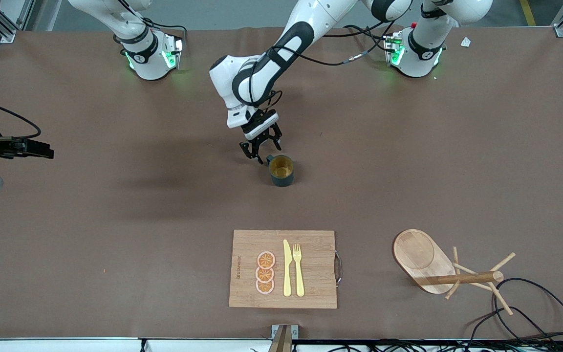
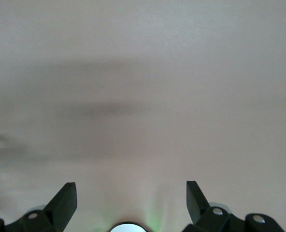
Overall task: Pass cup and hang on rack
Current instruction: 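Lower the left gripper and grasp the mug handle, then lift the mug by its handle and carry it toward the rack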
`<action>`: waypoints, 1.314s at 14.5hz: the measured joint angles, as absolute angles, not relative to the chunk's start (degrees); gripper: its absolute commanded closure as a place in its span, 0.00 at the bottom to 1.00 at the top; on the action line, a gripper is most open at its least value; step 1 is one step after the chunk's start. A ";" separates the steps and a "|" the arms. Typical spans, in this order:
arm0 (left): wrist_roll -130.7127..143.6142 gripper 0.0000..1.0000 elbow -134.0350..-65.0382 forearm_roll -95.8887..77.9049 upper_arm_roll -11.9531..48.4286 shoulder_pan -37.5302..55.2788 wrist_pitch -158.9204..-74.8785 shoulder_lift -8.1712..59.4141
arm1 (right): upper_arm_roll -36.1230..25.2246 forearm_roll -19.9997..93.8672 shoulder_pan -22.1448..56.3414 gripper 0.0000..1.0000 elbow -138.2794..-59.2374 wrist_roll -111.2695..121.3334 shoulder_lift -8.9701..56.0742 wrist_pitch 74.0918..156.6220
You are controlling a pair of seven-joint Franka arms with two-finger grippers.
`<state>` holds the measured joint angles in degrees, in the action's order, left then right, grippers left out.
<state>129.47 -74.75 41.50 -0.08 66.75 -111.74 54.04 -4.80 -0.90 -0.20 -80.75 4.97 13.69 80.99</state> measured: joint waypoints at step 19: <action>129.39 1.00 -73.98 41.55 -2.43 66.81 -113.44 55.35 | -3.95 -0.55 -0.01 0.00 -95.03 2.67 -3.24 84.28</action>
